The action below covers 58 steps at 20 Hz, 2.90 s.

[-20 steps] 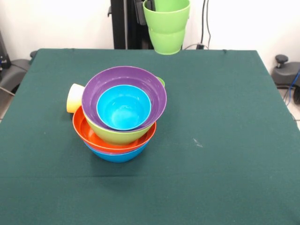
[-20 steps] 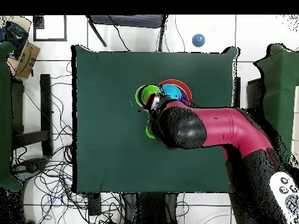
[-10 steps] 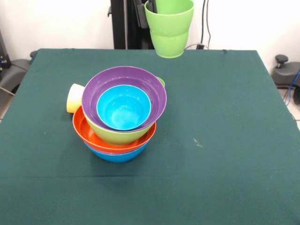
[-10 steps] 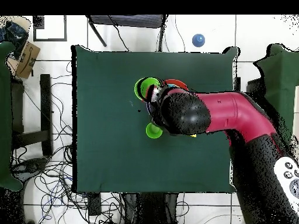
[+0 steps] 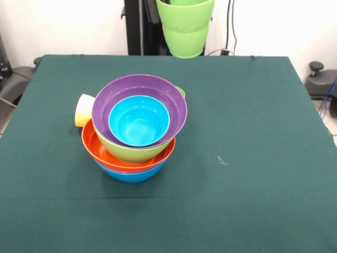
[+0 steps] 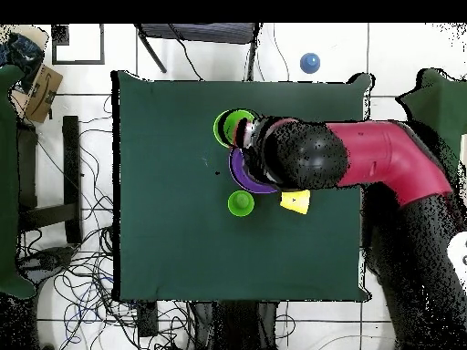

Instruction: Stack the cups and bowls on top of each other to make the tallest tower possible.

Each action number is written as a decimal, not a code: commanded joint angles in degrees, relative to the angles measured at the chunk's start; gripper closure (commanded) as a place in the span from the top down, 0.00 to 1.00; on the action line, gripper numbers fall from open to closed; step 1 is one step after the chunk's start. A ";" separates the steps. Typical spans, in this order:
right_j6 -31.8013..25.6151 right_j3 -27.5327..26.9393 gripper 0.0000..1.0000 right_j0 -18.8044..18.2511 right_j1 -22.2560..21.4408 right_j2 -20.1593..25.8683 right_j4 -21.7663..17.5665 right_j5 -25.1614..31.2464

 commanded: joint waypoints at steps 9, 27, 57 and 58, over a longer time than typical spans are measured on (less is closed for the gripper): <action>-25.25 -9.59 0.00 -0.51 5.66 2.93 -6.69 7.65; -32.82 -18.89 0.00 1.48 15.20 2.81 -9.27 8.48; -30.32 -20.26 0.00 2.86 19.46 -0.43 -15.08 5.97; -30.25 -20.10 0.00 2.77 19.37 -0.39 -15.20 5.94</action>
